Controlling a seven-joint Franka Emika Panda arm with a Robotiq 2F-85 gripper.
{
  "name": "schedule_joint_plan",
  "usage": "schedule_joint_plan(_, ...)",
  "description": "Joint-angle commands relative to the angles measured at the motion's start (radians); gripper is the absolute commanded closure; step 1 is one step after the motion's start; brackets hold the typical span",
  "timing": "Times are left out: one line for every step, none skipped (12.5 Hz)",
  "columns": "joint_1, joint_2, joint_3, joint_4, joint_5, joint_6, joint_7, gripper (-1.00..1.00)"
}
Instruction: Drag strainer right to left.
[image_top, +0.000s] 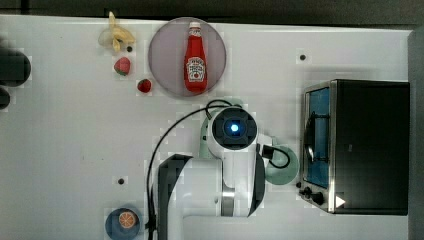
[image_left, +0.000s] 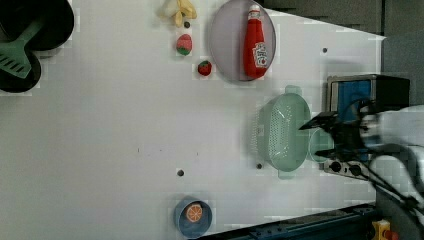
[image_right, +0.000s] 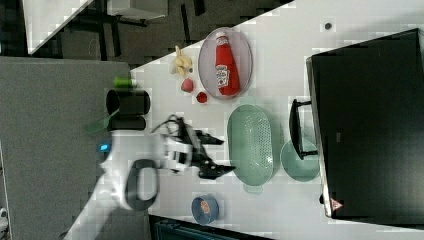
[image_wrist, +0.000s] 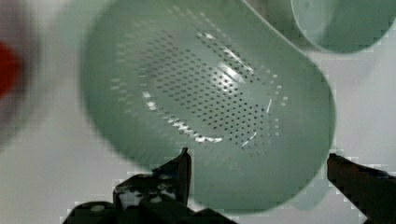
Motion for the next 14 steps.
schedule_joint_plan(0.011,0.027,0.008,0.042,0.005,0.116,0.222,-1.00)
schedule_joint_plan(0.012,0.073,0.017,0.039,0.005,0.163,0.290,-1.00)
schedule_joint_plan(0.013,0.118,0.026,0.039,0.005,0.208,0.357,-1.00)
schedule_joint_plan(0.014,0.159,0.035,0.039,0.005,0.253,0.421,-1.00)
schedule_joint_plan(0.015,0.199,0.044,0.038,0.005,0.293,0.463,-1.00)
schedule_joint_plan(0.017,0.235,0.052,0.038,0.005,0.334,0.482,-1.00)
schedule_joint_plan(0.018,0.267,0.057,0.038,0.005,0.367,0.497,-1.00)
schedule_joint_plan(0.018,0.297,0.062,0.033,0.005,0.394,0.504,-1.00)
schedule_joint_plan(0.019,0.320,0.063,0.025,0.006,0.424,0.526,-1.00)
schedule_joint_plan(0.020,0.337,0.067,0.019,0.006,0.461,0.547,-1.00)
schedule_joint_plan(0.022,0.346,0.074,0.012,0.007,0.495,0.571,-1.00)
schedule_joint_plan(0.024,0.348,0.082,0.007,0.006,0.512,0.603,-1.00)
schedule_joint_plan(0.027,0.347,0.093,0.006,0.006,0.513,0.619,-1.00)
schedule_joint_plan(0.031,0.347,0.105,0.006,0.006,0.512,0.627,-1.00)
